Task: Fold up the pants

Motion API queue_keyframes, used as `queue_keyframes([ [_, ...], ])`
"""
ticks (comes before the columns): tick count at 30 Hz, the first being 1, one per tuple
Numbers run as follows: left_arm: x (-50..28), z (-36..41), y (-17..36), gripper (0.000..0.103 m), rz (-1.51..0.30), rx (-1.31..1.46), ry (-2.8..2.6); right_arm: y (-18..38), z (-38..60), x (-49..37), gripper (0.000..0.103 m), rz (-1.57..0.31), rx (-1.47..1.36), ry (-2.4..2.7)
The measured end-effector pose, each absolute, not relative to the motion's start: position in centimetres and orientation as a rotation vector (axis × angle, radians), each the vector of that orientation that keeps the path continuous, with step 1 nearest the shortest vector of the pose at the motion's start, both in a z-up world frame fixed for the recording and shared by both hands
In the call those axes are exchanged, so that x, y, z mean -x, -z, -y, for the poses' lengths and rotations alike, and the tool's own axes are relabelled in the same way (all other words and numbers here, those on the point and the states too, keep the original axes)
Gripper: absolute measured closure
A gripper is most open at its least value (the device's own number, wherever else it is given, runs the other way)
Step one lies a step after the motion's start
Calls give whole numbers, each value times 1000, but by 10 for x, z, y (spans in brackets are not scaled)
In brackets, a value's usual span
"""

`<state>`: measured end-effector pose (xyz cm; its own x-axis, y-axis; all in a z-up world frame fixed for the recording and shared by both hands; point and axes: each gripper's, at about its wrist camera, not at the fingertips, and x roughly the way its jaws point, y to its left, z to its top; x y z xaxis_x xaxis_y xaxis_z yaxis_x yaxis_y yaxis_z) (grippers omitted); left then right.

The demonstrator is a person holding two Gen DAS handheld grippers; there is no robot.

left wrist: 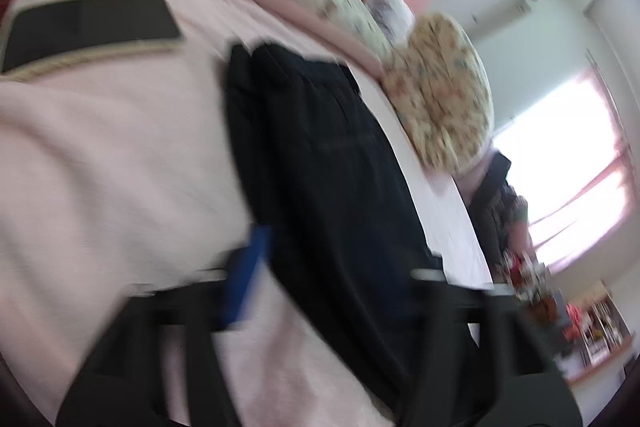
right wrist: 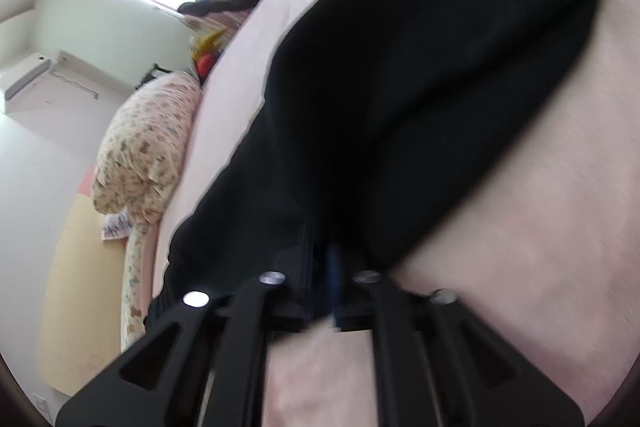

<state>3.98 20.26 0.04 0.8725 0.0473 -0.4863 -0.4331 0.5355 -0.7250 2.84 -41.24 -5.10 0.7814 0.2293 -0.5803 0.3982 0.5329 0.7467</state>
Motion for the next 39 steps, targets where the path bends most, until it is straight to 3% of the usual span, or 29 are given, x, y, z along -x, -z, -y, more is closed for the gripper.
queue_keyframes([
  [2, -33, -204, -6, 26, -393, 979, -291, 46, 412, -13, 80, -691, -1019, 107],
  [4, -32, -201, -13, 22, -359, 956, -247, 41, 416, 4, 63, -665, -1035, 112],
  [5, -31, -198, -16, 15, -341, 938, -226, 37, 420, 11, 57, -644, -1054, 119],
  [10, -52, -176, -21, 5, -376, 886, -70, 22, 475, 37, 57, -482, -1193, 212],
  [15, -78, -156, -18, 5, -493, 792, -57, 31, 520, 34, 67, -465, -1339, 271],
  [22, -84, -141, -12, 3, -543, 678, -116, 51, 517, 11, 68, -605, -1330, 344],
  [28, -85, -139, -9, 2, -557, 635, -124, 58, 522, 4, 68, -615, -1316, 430],
  [29, -85, -140, -8, 2, -560, 636, -123, 59, 524, 3, 70, -610, -1304, 442],
  [32, -86, -141, -6, 2, -565, 638, -122, 56, 531, -7, 100, -627, -1216, 515],
  [39, -87, -139, -5, 2, -570, 630, -127, -47, 539, -6, 101, -445, -806, 535],
])
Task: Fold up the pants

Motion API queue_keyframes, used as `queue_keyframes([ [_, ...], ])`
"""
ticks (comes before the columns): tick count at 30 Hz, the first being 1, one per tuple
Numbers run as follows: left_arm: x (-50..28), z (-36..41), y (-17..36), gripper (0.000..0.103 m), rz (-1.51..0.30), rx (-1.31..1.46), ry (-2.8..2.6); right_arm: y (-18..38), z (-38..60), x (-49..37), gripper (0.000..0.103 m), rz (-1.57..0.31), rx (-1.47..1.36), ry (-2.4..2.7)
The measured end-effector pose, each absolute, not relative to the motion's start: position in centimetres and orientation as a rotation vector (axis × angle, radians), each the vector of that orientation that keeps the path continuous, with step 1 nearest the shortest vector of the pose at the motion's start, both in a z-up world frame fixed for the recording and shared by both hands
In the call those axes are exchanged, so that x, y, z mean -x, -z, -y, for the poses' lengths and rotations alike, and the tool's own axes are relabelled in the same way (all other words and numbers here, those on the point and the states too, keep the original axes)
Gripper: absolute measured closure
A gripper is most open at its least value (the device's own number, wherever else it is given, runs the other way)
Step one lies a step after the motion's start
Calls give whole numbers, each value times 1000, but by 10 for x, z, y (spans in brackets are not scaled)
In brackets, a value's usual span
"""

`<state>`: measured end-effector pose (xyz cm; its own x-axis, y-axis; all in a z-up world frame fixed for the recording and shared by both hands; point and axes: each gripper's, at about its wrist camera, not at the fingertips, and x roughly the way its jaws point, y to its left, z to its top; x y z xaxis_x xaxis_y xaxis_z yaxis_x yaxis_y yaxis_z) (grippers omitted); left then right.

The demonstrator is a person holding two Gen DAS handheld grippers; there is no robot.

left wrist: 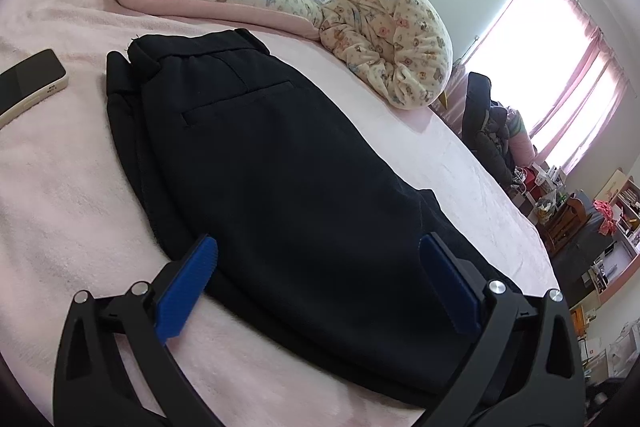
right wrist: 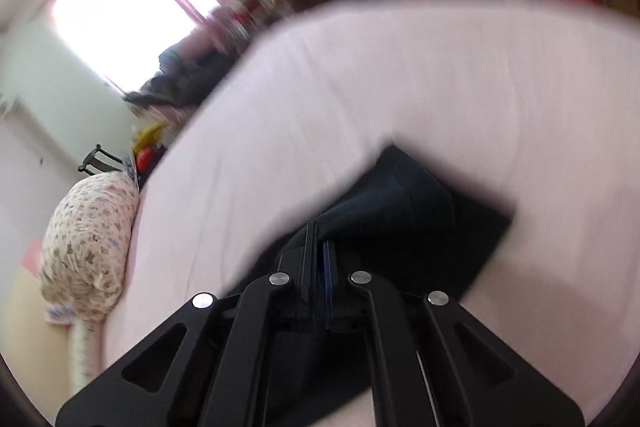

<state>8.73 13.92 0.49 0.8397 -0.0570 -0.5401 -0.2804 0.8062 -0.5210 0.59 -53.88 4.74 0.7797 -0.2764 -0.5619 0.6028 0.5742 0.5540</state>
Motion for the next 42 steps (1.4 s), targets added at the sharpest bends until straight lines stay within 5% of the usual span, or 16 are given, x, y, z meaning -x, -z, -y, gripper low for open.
queue_keyframes([
  [9, -89, -141, -3, 2, -575, 631, -119, 48, 583, 13, 101, -667, -1014, 607],
  [22, -85, -149, -6, 2, -585, 678, -86, 10, 533, 28, 93, -614, -1035, 332],
  [26, -76, -164, -11, 2, -560, 756, -38, 13, 458, -2, 52, -707, -1064, 10],
  [32, -54, -215, -17, 2, -487, 872, -40, 47, 354, -38, 68, -841, -1154, -244],
  [42, -37, -279, -6, 2, -489, 966, -82, 64, 297, -63, 70, -918, -1125, -209],
])
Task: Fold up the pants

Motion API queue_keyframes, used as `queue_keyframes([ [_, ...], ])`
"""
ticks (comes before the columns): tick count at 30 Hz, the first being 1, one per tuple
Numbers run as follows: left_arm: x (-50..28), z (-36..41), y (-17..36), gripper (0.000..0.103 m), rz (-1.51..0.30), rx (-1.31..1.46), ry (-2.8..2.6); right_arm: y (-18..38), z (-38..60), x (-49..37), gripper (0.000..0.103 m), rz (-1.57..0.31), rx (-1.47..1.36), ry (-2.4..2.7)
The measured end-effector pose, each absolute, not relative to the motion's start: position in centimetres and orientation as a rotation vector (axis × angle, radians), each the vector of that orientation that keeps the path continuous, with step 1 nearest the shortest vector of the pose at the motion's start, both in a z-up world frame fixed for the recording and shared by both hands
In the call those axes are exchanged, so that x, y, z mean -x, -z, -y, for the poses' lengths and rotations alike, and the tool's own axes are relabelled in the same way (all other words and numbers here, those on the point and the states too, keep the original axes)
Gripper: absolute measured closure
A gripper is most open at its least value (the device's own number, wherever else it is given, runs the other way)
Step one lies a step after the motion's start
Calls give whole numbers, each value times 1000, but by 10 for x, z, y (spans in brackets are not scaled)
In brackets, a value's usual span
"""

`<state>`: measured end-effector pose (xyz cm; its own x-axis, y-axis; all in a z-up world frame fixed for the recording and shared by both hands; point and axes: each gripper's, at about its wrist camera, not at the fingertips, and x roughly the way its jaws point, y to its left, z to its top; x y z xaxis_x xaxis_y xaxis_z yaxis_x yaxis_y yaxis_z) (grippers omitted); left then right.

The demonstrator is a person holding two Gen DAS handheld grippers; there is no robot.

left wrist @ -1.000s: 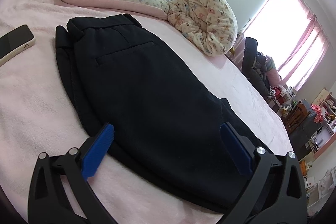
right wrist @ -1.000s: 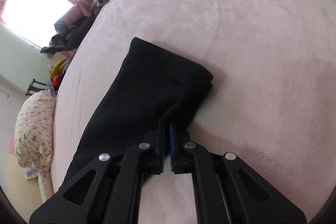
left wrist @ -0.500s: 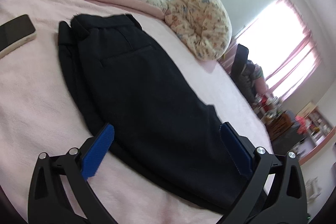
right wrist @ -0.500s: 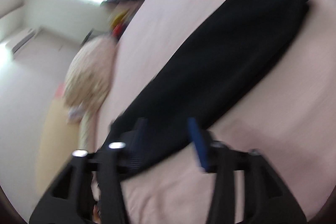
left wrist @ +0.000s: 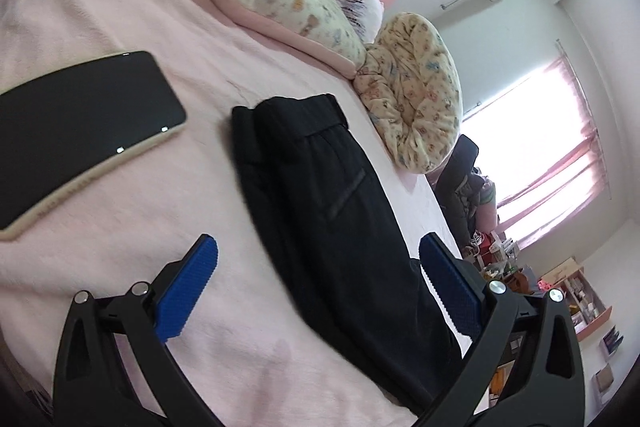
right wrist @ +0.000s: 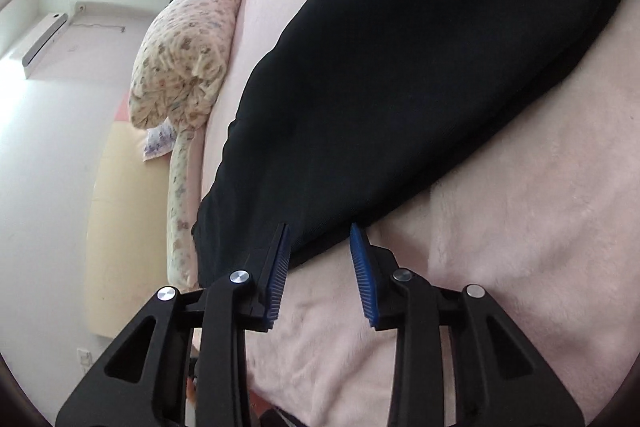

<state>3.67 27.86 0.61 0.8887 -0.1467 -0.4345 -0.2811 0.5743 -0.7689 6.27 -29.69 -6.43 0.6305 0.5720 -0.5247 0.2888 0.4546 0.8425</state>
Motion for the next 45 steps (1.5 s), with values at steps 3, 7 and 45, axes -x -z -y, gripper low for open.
queue_keyframes([
  [3, -37, -285, -4, 2, -489, 995, -69, 61, 295, -69, 75, -893, -1101, -179],
  [7, -43, -286, -2, 2, -495, 1027, -12, 64, 296, -70, 98, -872, -1093, -147],
  [45, -103, -295, 14, 97, -508, 1168, 5, 64, 291, -66, 99, -854, -1041, -186],
])
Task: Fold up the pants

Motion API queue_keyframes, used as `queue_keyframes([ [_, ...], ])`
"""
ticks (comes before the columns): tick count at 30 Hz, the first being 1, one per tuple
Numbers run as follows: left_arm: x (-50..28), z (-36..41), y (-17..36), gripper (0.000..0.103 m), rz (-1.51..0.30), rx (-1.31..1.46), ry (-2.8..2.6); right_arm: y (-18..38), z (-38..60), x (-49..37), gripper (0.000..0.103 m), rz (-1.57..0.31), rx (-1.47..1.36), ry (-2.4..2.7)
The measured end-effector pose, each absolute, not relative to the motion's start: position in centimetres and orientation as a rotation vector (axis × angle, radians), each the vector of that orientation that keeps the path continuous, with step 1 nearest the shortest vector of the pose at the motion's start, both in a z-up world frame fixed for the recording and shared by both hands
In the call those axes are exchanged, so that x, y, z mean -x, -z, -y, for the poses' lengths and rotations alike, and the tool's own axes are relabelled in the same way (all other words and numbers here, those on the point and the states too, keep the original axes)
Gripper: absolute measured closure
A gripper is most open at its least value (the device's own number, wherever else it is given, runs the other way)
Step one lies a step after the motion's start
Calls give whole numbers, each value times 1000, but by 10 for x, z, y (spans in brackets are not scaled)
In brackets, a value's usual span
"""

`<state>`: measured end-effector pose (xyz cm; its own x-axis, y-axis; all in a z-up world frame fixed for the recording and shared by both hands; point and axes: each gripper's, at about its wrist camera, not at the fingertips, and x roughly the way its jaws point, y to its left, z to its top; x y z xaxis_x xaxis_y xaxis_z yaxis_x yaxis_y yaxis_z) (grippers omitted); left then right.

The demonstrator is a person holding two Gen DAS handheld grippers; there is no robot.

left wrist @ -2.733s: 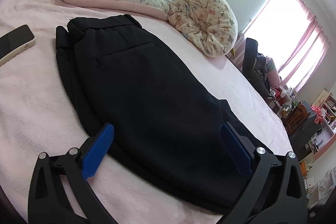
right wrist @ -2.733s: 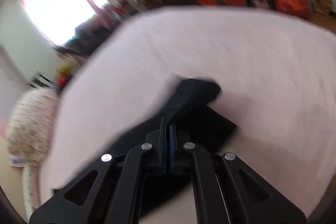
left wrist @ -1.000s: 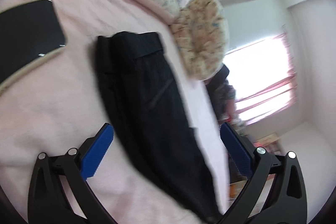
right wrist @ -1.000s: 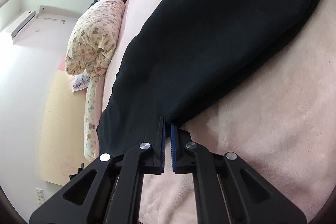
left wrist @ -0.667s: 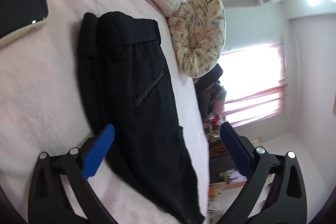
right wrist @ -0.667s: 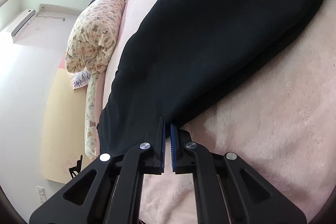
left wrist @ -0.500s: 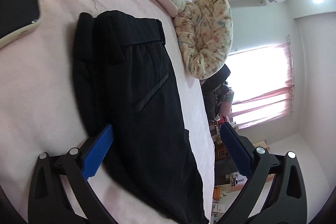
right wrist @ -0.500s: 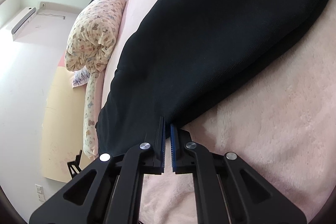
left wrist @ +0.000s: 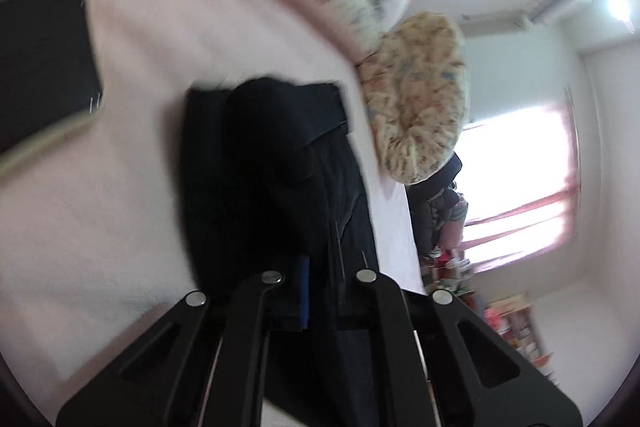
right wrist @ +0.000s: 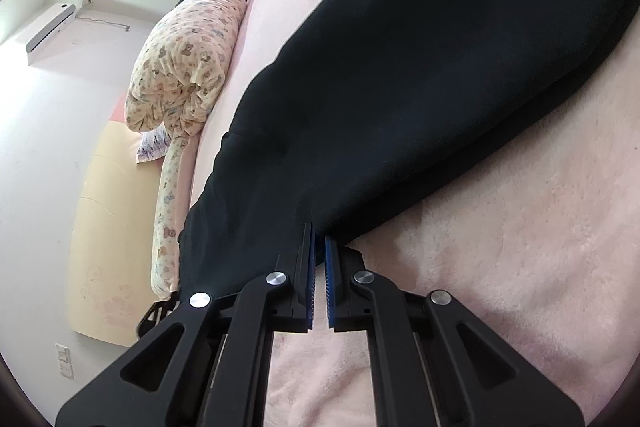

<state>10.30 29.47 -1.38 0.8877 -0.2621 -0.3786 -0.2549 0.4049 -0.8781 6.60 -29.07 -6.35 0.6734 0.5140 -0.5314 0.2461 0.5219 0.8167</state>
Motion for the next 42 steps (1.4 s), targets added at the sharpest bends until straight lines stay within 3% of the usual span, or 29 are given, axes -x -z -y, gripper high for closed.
queue_keyframes([
  [6, -89, -293, 22, 97, -516, 1196, -75, 67, 290, -65, 99, -866, -1017, -175],
  [11, -86, -301, 39, 86, -559, 1261, -107, 73, 293, -69, 93, -921, -1002, -199],
  [12, -81, -301, 33, 81, -538, 1237, -133, 71, 294, -67, 91, -934, -990, -206],
  [14, -62, -300, 19, 45, -477, 1190, -217, 65, 296, -59, 90, -967, -945, -213],
  [16, -33, -298, -1, 20, -357, 1135, -301, 56, 300, -47, 90, -978, -925, -248],
  [18, -14, -291, -21, 16, -240, 1073, -282, 33, 305, -37, 90, -933, -870, -265],
  [20, -14, -276, -38, 5, -183, 997, -165, 9, 305, -40, 90, -884, -786, -274],
  [22, -30, -257, -47, 3, -209, 914, -27, -20, 291, -61, 84, -850, -667, -305],
  [23, -48, -243, -46, 3, -286, 876, 52, -32, 279, -78, 74, -850, -601, -324],
  [24, -61, -234, -42, 3, -348, 865, 91, -42, 265, -96, 57, -852, -532, -343],
  [26, -85, -221, -30, 3, -481, 854, 130, -53, 243, -126, 46, -849, -434, -361],
  [28, -102, -217, -9, 4, -624, 868, 46, -60, 219, -166, 46, -856, -360, -391],
  [32, -99, -223, 5, 25, -647, 882, -20, -60, 182, -238, 47, -862, -203, -396],
  [42, -97, -208, 5, 25, -638, 802, -31, -4, 138, -317, 54, -1047, -91, -412],
])
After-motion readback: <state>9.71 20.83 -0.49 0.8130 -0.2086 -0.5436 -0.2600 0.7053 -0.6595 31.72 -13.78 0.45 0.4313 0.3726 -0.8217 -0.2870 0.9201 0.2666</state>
